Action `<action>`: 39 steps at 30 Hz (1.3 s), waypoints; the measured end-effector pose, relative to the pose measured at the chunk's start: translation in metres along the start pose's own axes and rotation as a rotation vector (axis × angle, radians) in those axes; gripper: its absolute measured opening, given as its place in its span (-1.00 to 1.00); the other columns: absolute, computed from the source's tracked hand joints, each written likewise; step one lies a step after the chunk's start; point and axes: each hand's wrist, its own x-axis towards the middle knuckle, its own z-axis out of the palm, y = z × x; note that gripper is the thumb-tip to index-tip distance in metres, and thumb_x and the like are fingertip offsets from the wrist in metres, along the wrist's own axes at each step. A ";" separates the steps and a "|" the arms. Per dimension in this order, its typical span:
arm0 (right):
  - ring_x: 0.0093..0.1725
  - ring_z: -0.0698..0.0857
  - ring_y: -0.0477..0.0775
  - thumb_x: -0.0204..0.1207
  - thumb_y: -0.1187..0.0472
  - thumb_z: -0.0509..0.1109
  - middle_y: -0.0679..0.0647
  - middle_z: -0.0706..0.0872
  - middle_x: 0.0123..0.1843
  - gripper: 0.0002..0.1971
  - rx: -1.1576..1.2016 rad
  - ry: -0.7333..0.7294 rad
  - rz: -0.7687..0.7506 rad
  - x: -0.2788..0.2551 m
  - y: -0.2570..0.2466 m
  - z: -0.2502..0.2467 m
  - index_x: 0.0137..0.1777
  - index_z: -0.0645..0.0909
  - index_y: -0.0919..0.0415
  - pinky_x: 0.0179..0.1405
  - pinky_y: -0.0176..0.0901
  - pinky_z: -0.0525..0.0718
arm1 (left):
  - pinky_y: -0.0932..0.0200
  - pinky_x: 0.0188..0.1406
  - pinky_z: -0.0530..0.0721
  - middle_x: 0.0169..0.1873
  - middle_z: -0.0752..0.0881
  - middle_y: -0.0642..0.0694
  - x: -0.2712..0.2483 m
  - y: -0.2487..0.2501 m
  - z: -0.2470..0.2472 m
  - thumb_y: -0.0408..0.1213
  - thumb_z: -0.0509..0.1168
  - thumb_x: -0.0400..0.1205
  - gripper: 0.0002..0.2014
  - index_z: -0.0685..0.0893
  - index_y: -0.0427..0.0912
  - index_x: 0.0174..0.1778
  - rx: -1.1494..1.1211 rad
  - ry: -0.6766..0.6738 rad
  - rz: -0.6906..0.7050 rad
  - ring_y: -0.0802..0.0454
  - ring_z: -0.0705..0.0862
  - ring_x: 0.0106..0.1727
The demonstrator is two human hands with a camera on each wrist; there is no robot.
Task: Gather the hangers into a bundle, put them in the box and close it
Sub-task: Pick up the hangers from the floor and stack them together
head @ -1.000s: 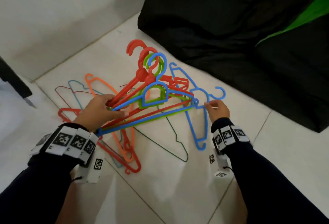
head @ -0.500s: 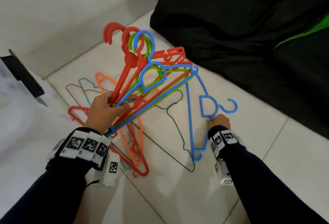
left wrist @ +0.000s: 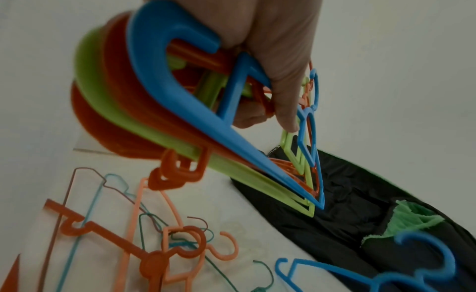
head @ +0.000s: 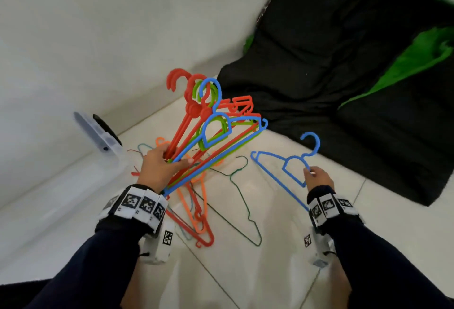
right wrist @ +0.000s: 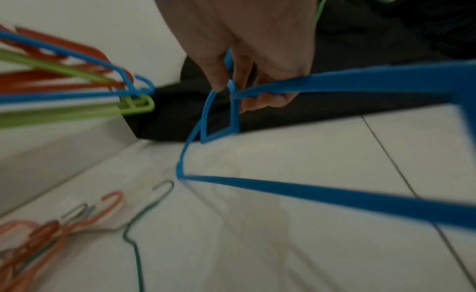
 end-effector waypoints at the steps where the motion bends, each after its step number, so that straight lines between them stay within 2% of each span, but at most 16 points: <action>1: 0.17 0.65 0.35 0.61 0.19 0.19 0.37 0.70 0.17 -0.71 -0.028 -0.001 -0.060 -0.002 -0.008 -0.014 0.17 0.63 0.32 0.14 -0.01 0.55 | 0.18 -0.39 0.52 -0.44 0.60 -0.06 -0.003 0.006 -0.004 -0.26 0.53 0.38 -0.77 0.65 -0.28 -0.21 0.021 0.000 0.013 0.01 0.56 -0.40; 6: 0.10 0.65 0.36 0.59 0.23 0.19 0.35 0.71 0.09 -0.75 -0.184 0.081 -0.276 -0.023 -0.045 -0.077 0.02 0.71 0.27 0.10 0.03 0.59 | 0.23 -0.48 0.35 -0.55 0.47 0.00 -0.015 0.036 -0.026 -0.20 0.54 0.36 -0.69 0.49 -0.11 -0.45 0.062 -0.007 0.078 0.07 0.44 -0.50; 10: 0.01 0.67 0.27 0.58 0.35 0.19 0.29 0.73 -0.03 -0.83 -0.078 -0.023 -0.471 -0.052 -0.059 -0.098 -0.09 0.63 0.25 0.15 0.05 0.61 | 0.25 -0.42 0.44 -0.42 0.63 -0.06 -0.025 0.052 -0.040 -0.16 0.54 0.35 -0.74 0.63 -0.19 -0.25 0.096 -0.032 0.119 0.02 0.57 -0.40; 12: -0.12 0.60 0.16 0.59 0.38 0.18 0.21 0.66 -0.16 -0.84 -0.035 -0.099 -0.598 -0.070 -0.063 -0.097 -0.06 0.60 0.23 -0.02 -0.08 0.57 | 0.19 -0.34 0.56 -0.30 0.74 -0.19 -0.028 0.055 -0.044 -0.14 0.55 0.34 -0.69 0.68 -0.24 -0.15 0.106 -0.033 0.140 -0.11 0.68 -0.29; 15: -0.26 0.48 0.08 0.59 0.21 0.27 0.20 0.52 -0.29 -0.84 -0.027 -0.209 -0.751 -0.091 -0.075 -0.093 0.03 0.64 0.25 -0.19 -0.12 0.45 | 0.01 -0.23 0.61 -0.26 0.76 -0.26 -0.033 0.059 -0.046 -0.12 0.56 0.33 -0.66 0.70 -0.25 -0.13 0.126 -0.021 0.155 -0.17 0.69 -0.26; 17: -0.34 0.50 -0.04 0.58 0.20 0.29 0.10 0.53 -0.36 -0.88 -0.012 -0.301 -0.831 -0.102 -0.087 -0.090 -0.05 0.66 0.14 -0.25 -0.28 0.49 | 0.04 -0.25 0.58 -0.32 0.72 -0.20 -0.037 0.061 -0.044 -0.12 0.55 0.33 -0.67 0.68 -0.26 -0.16 0.145 -0.023 0.153 -0.12 0.65 -0.29; 19: -0.38 0.60 -0.27 0.58 0.26 0.28 -0.06 0.58 -0.38 -0.87 0.000 -0.366 -0.908 -0.112 -0.098 -0.087 -0.15 0.60 0.04 -0.30 -0.57 0.52 | 0.18 -0.36 0.49 -0.42 0.64 -0.07 -0.042 0.064 -0.040 -0.12 0.54 0.35 -0.73 0.64 -0.19 -0.26 0.166 -0.033 0.149 -0.03 0.59 -0.36; 20: -0.36 0.62 -0.38 0.58 0.29 0.28 -0.11 0.60 -0.35 -0.84 0.041 -0.381 -0.936 -0.116 -0.104 -0.084 -0.17 0.57 0.02 -0.27 -0.61 0.55 | 0.28 -0.42 0.43 -0.47 0.58 0.00 -0.044 0.066 -0.038 -0.13 0.54 0.36 -0.75 0.59 -0.11 -0.34 0.180 -0.039 0.149 0.04 0.54 -0.41; 22: -0.31 0.66 -0.38 0.56 0.34 0.30 -0.14 0.63 -0.32 -0.77 0.160 -0.376 -0.960 -0.121 -0.115 -0.080 -0.20 0.54 -0.04 -0.14 -0.53 0.60 | 0.40 -0.54 0.35 -0.55 0.49 0.07 -0.045 0.067 -0.033 -0.13 0.54 0.36 -0.69 0.49 0.01 -0.47 0.199 -0.056 0.155 0.13 0.46 -0.50; 24: -0.18 0.71 -0.13 0.54 0.36 0.32 -0.07 0.67 -0.28 -0.73 0.258 -0.339 -0.979 -0.122 -0.122 -0.075 -0.18 0.54 -0.10 -0.02 -0.27 0.65 | 0.40 -0.51 0.37 -0.58 0.48 0.05 -0.043 0.066 -0.029 -0.15 0.54 0.36 -0.67 0.47 0.01 -0.49 0.174 -0.104 0.145 0.09 0.45 -0.51; 26: -0.06 0.71 0.15 0.53 0.33 0.34 0.05 0.70 -0.20 -0.80 0.290 -0.292 -0.989 -0.121 -0.124 -0.070 -0.12 0.56 -0.04 0.07 -0.01 0.66 | 0.20 -0.36 0.46 -0.55 0.52 -0.01 -0.040 0.064 -0.026 -0.17 0.55 0.35 -0.72 0.53 -0.05 -0.45 0.138 -0.171 0.121 0.02 0.49 -0.47; 29: 0.03 0.68 0.29 0.51 0.33 0.37 0.31 0.71 -0.04 -0.89 0.311 -0.263 -0.954 -0.116 -0.123 -0.065 -0.03 0.58 0.12 0.12 0.10 0.64 | 0.02 -0.29 0.50 -0.47 0.58 -0.13 -0.041 0.062 -0.021 -0.06 0.56 0.31 -0.64 0.62 -0.27 -0.32 0.103 -0.253 0.107 -0.02 0.54 -0.41; 31: -0.05 0.65 0.24 0.50 0.35 0.37 0.27 0.67 -0.10 -0.90 0.350 -0.240 -0.941 -0.111 -0.123 -0.060 -0.02 0.59 0.22 0.05 -0.04 0.64 | -0.03 -0.27 0.57 -0.41 0.62 -0.18 -0.042 0.062 -0.016 0.01 0.56 0.28 -0.54 0.64 -0.34 -0.22 0.075 -0.296 0.106 -0.03 0.58 -0.37; 32: -0.10 0.63 0.13 0.51 0.36 0.36 0.15 0.65 -0.16 -0.90 0.351 -0.218 -0.940 -0.110 -0.124 -0.058 0.00 0.59 0.29 0.00 -0.22 0.62 | 0.00 -0.26 0.59 -0.40 0.63 -0.17 -0.043 0.062 -0.014 -0.03 0.55 0.31 -0.59 0.65 -0.31 -0.22 0.068 -0.311 0.110 -0.01 0.60 -0.36; 35: -0.18 0.57 -0.19 0.52 0.36 0.35 -0.12 0.54 -0.23 -0.88 0.346 -0.163 -0.928 -0.108 -0.126 -0.048 0.02 0.57 0.39 -0.13 -0.64 0.52 | 0.32 -0.38 0.55 -0.45 0.62 -0.01 -0.045 0.062 -0.010 -0.18 0.54 0.35 -0.78 0.62 -0.11 -0.31 0.048 -0.317 0.116 0.25 0.58 -0.48; 39: -0.19 0.56 -0.17 0.51 0.37 0.35 0.03 0.56 -0.19 -0.85 0.380 -0.121 -0.932 -0.108 -0.133 -0.033 -0.01 0.54 0.46 -0.13 -0.58 0.51 | 0.47 -0.44 0.57 -0.43 0.63 0.02 -0.050 0.060 -0.013 -0.26 0.59 0.29 -0.73 0.58 -0.05 -0.32 0.018 -0.291 0.139 0.32 0.62 -0.48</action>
